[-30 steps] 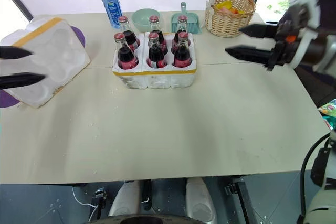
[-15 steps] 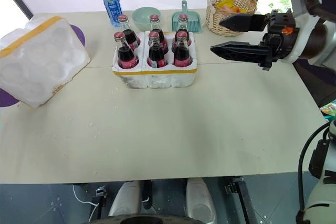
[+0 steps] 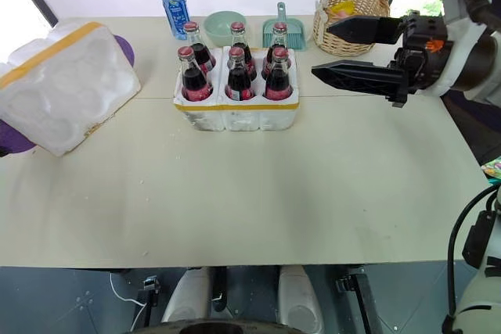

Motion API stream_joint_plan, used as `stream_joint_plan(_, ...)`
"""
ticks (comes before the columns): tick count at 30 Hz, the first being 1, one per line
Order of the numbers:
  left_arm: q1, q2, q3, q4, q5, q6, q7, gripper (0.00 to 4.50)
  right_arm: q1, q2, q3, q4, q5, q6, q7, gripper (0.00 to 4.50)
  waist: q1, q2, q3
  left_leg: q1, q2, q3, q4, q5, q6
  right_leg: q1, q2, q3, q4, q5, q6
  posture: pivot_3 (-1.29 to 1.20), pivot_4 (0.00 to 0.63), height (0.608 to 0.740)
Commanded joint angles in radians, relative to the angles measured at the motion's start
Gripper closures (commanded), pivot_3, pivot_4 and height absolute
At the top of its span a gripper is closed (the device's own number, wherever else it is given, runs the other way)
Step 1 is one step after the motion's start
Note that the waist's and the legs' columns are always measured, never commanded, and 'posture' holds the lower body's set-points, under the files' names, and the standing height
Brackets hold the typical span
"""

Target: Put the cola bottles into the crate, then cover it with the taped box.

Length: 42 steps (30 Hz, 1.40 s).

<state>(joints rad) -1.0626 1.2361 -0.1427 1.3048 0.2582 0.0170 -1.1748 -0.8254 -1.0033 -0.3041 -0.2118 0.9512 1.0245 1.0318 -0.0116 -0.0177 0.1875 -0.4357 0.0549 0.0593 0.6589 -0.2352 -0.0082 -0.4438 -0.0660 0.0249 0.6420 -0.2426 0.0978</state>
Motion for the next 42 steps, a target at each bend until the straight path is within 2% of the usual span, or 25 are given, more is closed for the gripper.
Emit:
stream_joint_plan(1, -0.034, -0.014, 0.017, 0.023, 0.012, 0.016, 0.052, 0.00, 0.009, -0.037, -0.055, -0.043, 0.036, 0.007, -0.016, 0.05, -0.002, 0.000, 0.000, 0.000, 0.000, 0.000, 0.002, 0.000, 0.000, 0.000, 0.000, 0.000, 0.002, 0.000, 0.000, 0.00, 0.150, 0.740)
stream_joint_plan(6, -0.036, -0.046, 0.029, 0.035, 0.007, 0.057, 0.049, 0.00, 0.023, -0.060, -0.063, -0.055, 0.049, 0.014, -0.026, 0.05, -0.001, 0.000, 0.000, 0.000, 0.000, -0.002, 0.003, -0.001, 0.001, -0.001, 0.000, 0.000, 0.006, 0.000, 0.000, 0.00, 0.150, 0.740)
stream_joint_plan(9, -0.036, -0.052, 0.039, 0.038, 0.001, 0.080, 0.037, 0.79, 0.038, -0.076, -0.065, -0.058, 0.045, 0.012, -0.027, 0.00, -0.001, 0.000, 0.000, 0.000, 0.000, -0.002, 0.004, -0.001, 0.001, 0.000, 0.001, 0.000, 0.007, 0.000, 0.000, 0.00, 0.150, 0.740)
stream_joint_plan(13, -0.047, -0.049, 0.049, 0.034, -0.003, 0.101, -0.011, 2.82, 0.076, -0.095, -0.060, -0.063, 0.029, -0.003, -0.029, 0.00, 0.002, -0.001, 0.000, 0.000, 0.000, -0.003, 0.004, -0.001, 0.001, 0.000, 0.001, 0.000, 0.006, 0.000, 0.000, 0.00, 0.150, 0.740)
stream_joint_plan(16, -0.053, -0.042, 0.045, 0.029, 0.009, 0.096, -0.013, 4.03, 0.101, -0.103, -0.055, -0.056, 0.020, -0.006, -0.035, 0.00, 0.002, -0.001, 0.000, 0.000, 0.000, -0.003, 0.004, -0.001, 0.001, 0.000, 0.000, 0.000, 0.007, 0.000, 0.000, 0.00, 0.150, 0.740)
stream_joint_plan(20, -0.069, -0.032, 0.054, 0.015, 0.011, 0.045, 0.029, 4.10, 0.134, -0.108, -0.049, -0.053, -0.030, -0.042, -0.048, 0.00, 0.001, -0.001, 0.000, 0.000, 0.000, -0.003, 0.005, -0.001, 0.001, 0.000, 0.001, 0.000, 0.007, 0.000, 0.000, 0.00, 0.150, 0.740)
stream_joint_plan(25, -0.144, -0.059, 0.111, -0.057, -0.037, -0.124, 0.187, 4.10, 0.224, -0.128, -0.085, -0.058, -0.076, -0.074, -0.053, 0.00, 0.004, -0.006, 0.000, -0.002, 0.000, -0.005, 0.006, -0.001, 0.001, 0.000, 0.001, -0.002, 0.007, 0.000, 0.000, 0.00, 0.150, 0.740)
stream_joint_plan(29, -0.156, -0.135, 0.123, -0.216, -0.048, -0.285, 0.317, 4.10, 0.266, -0.115, -0.129, -0.072, -0.053, -0.056, -0.085, 0.00, 0.015, -0.006, 0.000, -0.004, -0.001, -0.006, 0.008, -0.001, 0.001, 0.000, 0.000, -0.002, 0.006, 0.000, 0.001, 0.00, 0.150, 0.740)
stream_joint_plan(31, -0.140, -0.159, 0.125, -0.279, -0.056, -0.322, 0.338, 4.10, 0.272, -0.110, -0.137, -0.076, -0.042, -0.050, -0.098, 0.00, 0.019, -0.006, 0.000, -0.004, -0.001, -0.006, 0.008, 0.000, 0.001, 0.000, 0.000, -0.002, 0.006, 0.000, 0.001, 0.00, 0.150, 0.740)
stream_joint_plan(33, -0.114, -0.224, 0.125, -0.412, -0.071, -0.339, 0.369, 4.10, 0.277, -0.098, -0.147, -0.081, -0.024, -0.040, -0.116, 0.00, 0.021, -0.006, 0.000, -0.004, -0.001, -0.006, 0.007, 0.000, 0.001, 0.000, 0.001, -0.002, 0.006, 0.001, 0.002, 0.00, 0.150, 0.740)
stream_joint_plan(36, -0.062, -0.293, 0.095, -0.595, -0.030, -0.373, 0.437, 4.10, 0.278, -0.088, -0.151, -0.084, -0.009, -0.032, -0.143, 0.00, 0.022, -0.006, 0.000, -0.004, -0.001, -0.006, 0.008, 0.000, 0.001, 0.000, 0.001, -0.002, 0.006, 0.001, 0.003, 0.00, 0.150, 0.740)
stream_joint_plan(40, -0.015, -0.348, 0.069, -0.738, 0.036, -0.370, 0.531, 4.10, 0.275, -0.071, -0.161, -0.086, 0.014, -0.017, -0.184, 0.00, 0.016, -0.006, 0.000, -0.004, -0.001, -0.006, 0.008, 0.000, 0.001, 0.000, 0.002, -0.001, 0.006, 0.002, 0.003, 0.00, 0.150, 0.740)
stream_joint_plan(42, 0.002, -0.344, 0.020, -0.774, 0.139, -0.423, 0.605, 4.10, 0.289, -0.067, -0.174, -0.093, 0.024, -0.015, -0.200, 0.00, 0.014, -0.006, 0.000, -0.004, -0.001, -0.006, 0.008, 0.000, 0.001, 0.000, 0.002, -0.001, 0.007, 0.002, 0.003, 0.00, 0.150, 0.740)
